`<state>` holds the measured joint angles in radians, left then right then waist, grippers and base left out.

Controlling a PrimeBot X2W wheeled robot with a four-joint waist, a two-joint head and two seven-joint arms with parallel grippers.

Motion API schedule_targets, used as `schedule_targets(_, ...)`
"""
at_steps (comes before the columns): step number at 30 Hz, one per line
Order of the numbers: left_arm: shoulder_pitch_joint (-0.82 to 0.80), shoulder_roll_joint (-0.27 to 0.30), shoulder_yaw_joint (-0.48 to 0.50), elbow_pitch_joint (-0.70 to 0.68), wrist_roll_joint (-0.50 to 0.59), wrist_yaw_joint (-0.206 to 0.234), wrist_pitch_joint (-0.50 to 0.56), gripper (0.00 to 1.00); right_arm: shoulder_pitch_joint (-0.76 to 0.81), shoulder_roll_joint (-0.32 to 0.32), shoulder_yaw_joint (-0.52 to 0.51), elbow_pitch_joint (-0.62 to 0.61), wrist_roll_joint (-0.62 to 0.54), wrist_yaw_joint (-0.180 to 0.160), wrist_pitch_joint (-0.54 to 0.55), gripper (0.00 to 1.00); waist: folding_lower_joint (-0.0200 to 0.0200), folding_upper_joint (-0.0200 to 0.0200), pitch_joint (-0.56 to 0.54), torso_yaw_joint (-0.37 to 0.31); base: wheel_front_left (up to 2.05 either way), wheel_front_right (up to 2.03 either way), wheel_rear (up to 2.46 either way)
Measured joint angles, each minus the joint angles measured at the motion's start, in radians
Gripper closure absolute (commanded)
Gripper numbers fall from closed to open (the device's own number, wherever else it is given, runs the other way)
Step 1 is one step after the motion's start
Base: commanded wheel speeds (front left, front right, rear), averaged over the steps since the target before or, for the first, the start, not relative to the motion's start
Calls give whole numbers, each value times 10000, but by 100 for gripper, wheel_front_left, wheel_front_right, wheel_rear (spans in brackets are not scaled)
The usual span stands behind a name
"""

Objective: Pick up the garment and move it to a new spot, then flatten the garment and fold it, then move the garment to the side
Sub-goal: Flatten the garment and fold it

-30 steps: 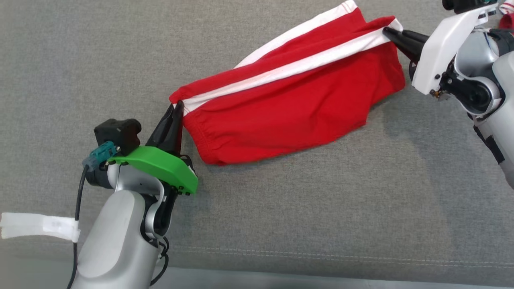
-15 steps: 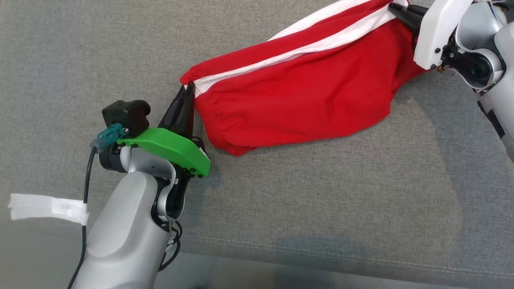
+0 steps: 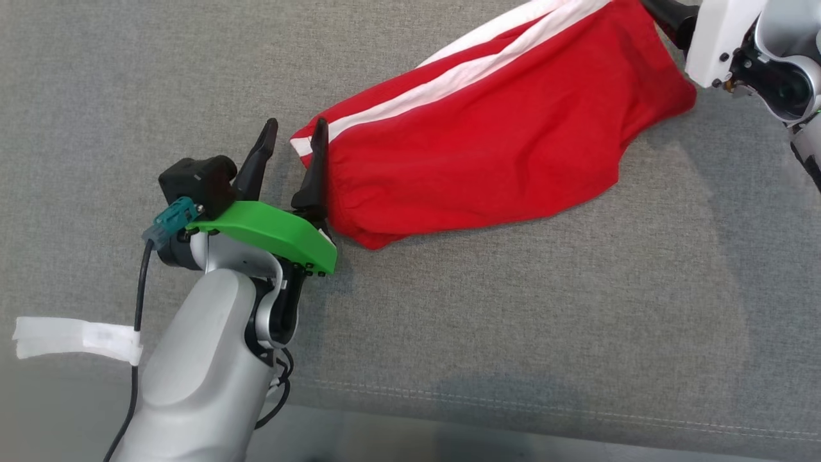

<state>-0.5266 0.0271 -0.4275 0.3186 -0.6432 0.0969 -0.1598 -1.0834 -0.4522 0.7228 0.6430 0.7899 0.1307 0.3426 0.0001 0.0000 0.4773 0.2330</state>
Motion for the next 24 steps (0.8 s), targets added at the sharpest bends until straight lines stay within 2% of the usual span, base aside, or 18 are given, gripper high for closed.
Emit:
schedule_targets(4,-2,-2,104,-82,420,17,-353,0,13,-265,27,268,314,0,4,0,0,0,-49,-32,0,0,0)
schedule_targets(11,58,-2,328,-677,610,100,-625,0,244,-194,115,433,1220,0,255,0,0,0,-89,5,0,0,0)
schedule_targets(18,345,-2,305,-1081,675,138,-700,0,279,-518,311,846,1358,0,694,0,0,0,-61,195,0,0,0)
schedule_targets(24,501,-4,334,-1384,692,180,-719,0,323,-422,476,1080,1693,0,1093,0,0,0,-38,375,0,0,0)
